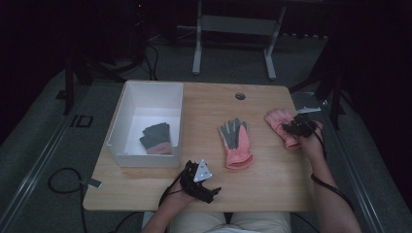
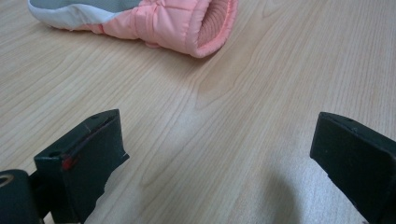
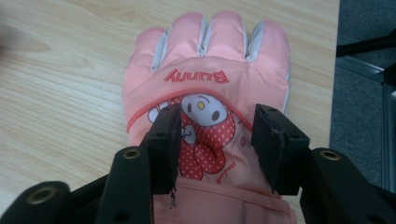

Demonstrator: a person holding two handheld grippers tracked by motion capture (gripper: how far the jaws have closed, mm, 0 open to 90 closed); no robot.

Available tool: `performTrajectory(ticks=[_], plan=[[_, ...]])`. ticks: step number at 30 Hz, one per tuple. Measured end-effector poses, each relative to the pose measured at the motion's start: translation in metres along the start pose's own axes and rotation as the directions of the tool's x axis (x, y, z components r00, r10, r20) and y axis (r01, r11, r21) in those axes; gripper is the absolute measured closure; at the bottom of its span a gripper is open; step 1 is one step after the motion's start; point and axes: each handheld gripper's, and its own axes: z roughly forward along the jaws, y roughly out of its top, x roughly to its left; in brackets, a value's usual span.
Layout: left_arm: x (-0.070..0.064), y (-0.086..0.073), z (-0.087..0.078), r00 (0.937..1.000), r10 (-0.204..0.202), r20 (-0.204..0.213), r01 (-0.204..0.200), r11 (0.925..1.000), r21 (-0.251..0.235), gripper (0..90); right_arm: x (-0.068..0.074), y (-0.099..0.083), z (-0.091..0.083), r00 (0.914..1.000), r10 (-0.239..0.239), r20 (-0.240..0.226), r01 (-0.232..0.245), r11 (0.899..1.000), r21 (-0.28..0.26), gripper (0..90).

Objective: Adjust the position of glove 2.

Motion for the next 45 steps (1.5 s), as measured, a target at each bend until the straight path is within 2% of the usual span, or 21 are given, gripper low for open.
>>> performTrajectory(ticks=[3,7,10,14,15,16,20,21,22,23,26,27,28,29,31,34,39,45], plan=[[0.0,0.0,0.0,1.0,-0.005,0.003,0.005,1.0,-0.002,2.5,0.001,-0.001,0.005,1.0,0.005,0.0,-0.005,1.0,0.016,59.5],[0.0,0.0,0.0,1.0,-0.003,0.004,0.003,1.0,0.002,2.5,0.005,0.0,0.006,0.9997,0.021,0.01,-0.022,0.999,0.033,74.6],[0.0,-0.001,0.0,1.0,-0.004,0.002,0.004,1.0,-0.001,2.5,0.004,0.002,0.004,0.9972,0.073,0.015,-0.073,0.997,0.039,81.9],[0.0,0.0,0.001,1.0,-0.001,-0.004,0.001,0.9999,0.01,2.5,0.003,0.006,-0.003,0.9943,0.105,0.014,-0.106,0.993,0.051,86.3],[0.0,0.0,0.001,1.0,-0.001,-0.004,0.001,0.9999,0.01,2.5,0.003,0.006,-0.003,0.9943,0.105,0.014,-0.106,0.993,0.051,86.3],[0.0,0.0,0.001,1.0,-0.003,-0.003,0.003,0.9999,0.012,2.5,0.004,0.009,-0.012,0.9934,0.113,0.021,-0.114,0.993,0.045,87.0],[0.001,0.001,0.001,1.0,-0.005,-0.002,0.005,1.0,0.003,2.5,0.014,0.012,-0.035,0.9951,0.095,0.029,-0.095,0.995,0.01,87.0],[0.001,0.001,0.001,1.0,-0.005,-0.002,0.005,1.0,0.003,2.5,0.014,0.012,-0.035,0.9951,0.095,0.029,-0.095,0.995,0.01,87.0],[0.001,0.0,0.001,1.0,-0.002,-0.003,0.002,1.0,0.008,2.5,0.017,0.013,-0.042,0.9945,0.101,0.028,-0.101,0.995,-0.005,87.0],[0.001,0.0,0.001,1.0,-0.001,-0.003,0.001,0.9999,0.012,2.5,0.025,0.012,-0.058,0.9934,0.108,0.039,-0.107,0.994,-0.02,87.0],[0.0,0.001,0.0,1.0,-0.003,-0.004,0.003,1.0,0.001,2.5,0.035,0.008,-0.076,0.9887,0.135,0.065,-0.133,0.99,-0.04,87.0],[0.0,0.001,0.0,1.0,-0.003,-0.004,0.003,1.0,0.001,2.5,0.035,0.008,-0.076,0.9887,0.135,0.065,-0.133,0.99,-0.04,87.0],[0.0,0.0,0.0,1.0,-0.002,-0.004,0.002,1.0,0.007,2.5,0.043,0.004,-0.086,0.9856,0.14,0.095,-0.137,0.99,-0.042,87.0],[0.0,0.0,0.0,1.0,0.0,-0.005,0.0,1.0,0.008,2.5,0.046,0.002,-0.089,0.9844,0.146,0.098,-0.143,0.989,-0.043,87.1],[0.0,0.001,0.0,1.0,-0.004,0.0,0.004,1.0,0.0,2.5,0.051,-0.002,-0.095,0.9825,0.157,0.1,-0.154,0.987,-0.04,87.1],[0.001,0.0,0.0,1.0,-0.003,-0.002,0.003,1.0,0.002,2.5,0.062,-0.012,-0.106,0.9746,0.205,0.09,-0.201,0.978,-0.049,87.1],[0.001,0.0,0.0,1.0,-0.005,0.007,0.005,0.9999,-0.012,2.5,0.074,-0.021,-0.112,0.968,0.228,0.104,-0.223,0.973,-0.059,87.1],[0.001,0.001,0.001,1.0,0.002,0.007,-0.002,1.0,-0.01,2.5,0.082,-0.028,-0.103,0.9565,0.271,0.107,-0.267,0.962,-0.057,87.1]])
